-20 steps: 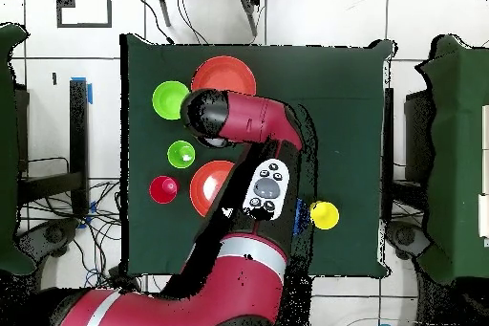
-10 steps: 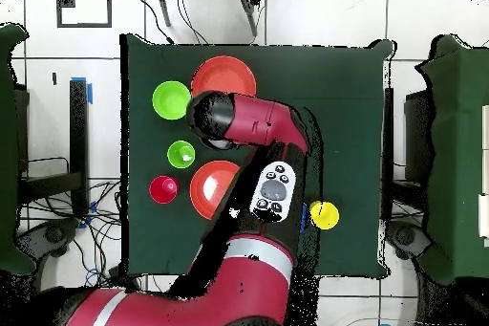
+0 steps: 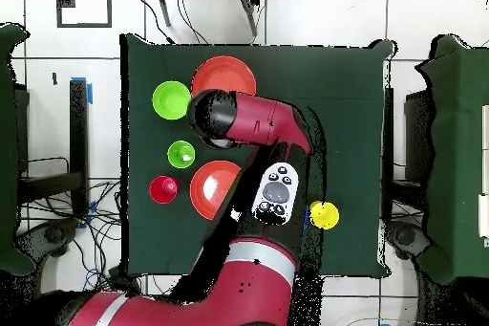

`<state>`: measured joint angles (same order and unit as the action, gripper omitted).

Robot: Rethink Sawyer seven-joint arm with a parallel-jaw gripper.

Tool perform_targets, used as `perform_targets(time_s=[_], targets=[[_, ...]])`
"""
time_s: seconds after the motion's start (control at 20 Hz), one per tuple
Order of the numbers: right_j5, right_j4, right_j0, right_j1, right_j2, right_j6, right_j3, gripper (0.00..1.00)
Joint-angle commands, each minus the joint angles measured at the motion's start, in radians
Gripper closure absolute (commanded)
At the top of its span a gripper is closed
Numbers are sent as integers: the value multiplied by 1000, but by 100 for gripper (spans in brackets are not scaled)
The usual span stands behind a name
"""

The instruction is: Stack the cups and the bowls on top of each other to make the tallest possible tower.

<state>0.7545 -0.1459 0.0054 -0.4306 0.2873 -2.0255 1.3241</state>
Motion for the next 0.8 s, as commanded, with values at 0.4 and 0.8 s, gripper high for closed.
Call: perform_targets(time_s=[0.4,0.8], targets=[[-55,57,-38,11,-130,21,96,0],[-69,64,-46,12,-135,27,105,0]])
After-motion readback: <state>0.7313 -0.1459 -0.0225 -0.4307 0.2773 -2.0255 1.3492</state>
